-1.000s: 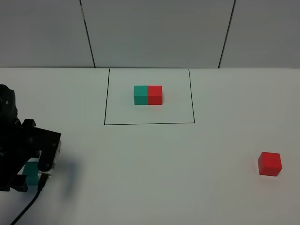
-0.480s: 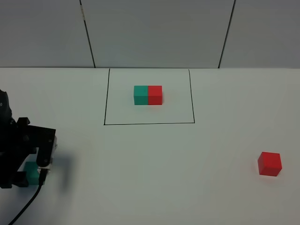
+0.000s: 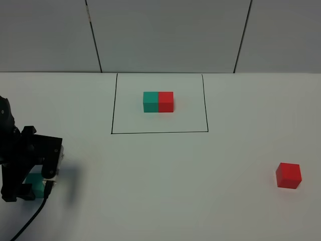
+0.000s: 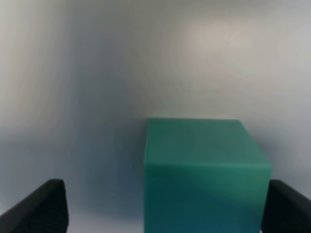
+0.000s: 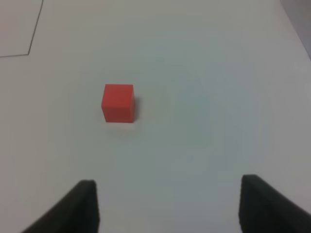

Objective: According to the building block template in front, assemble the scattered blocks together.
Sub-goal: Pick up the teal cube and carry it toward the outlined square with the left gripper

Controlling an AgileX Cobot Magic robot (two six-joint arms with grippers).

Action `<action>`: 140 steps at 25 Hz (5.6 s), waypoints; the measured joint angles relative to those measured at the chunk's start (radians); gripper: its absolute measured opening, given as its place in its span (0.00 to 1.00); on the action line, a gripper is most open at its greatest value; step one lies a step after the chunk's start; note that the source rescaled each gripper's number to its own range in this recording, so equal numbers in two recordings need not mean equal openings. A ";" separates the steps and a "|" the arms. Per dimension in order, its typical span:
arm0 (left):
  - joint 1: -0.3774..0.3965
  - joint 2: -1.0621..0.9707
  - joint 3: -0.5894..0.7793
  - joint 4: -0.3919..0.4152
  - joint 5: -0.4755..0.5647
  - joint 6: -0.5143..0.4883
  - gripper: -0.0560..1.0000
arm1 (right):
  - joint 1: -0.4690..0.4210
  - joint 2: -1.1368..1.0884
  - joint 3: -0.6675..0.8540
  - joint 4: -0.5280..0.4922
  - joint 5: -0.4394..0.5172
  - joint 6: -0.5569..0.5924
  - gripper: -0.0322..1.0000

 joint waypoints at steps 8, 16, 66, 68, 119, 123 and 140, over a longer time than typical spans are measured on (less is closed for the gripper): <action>0.000 0.007 0.000 -0.001 -0.007 0.000 0.87 | 0.000 0.000 0.000 0.000 0.000 0.000 0.58; -0.017 0.042 0.000 -0.004 -0.027 -0.002 0.87 | 0.000 0.000 0.000 0.000 0.000 0.000 0.58; -0.017 0.083 -0.016 0.045 -0.030 -0.074 0.05 | 0.000 0.000 0.000 0.000 0.000 0.000 0.58; -0.018 0.083 -0.016 0.045 -0.030 -0.074 0.05 | 0.000 0.000 0.000 0.000 0.000 0.000 0.58; -0.598 0.457 -0.815 0.047 0.305 -0.567 0.05 | 0.000 0.000 0.000 0.000 0.000 0.000 0.58; -0.598 0.461 -0.815 0.004 0.304 -0.558 0.05 | 0.000 0.000 0.000 0.000 0.000 0.000 0.58; -0.599 0.503 -0.823 -0.003 0.315 -0.547 0.05 | 0.000 0.000 0.000 0.000 0.000 0.000 0.58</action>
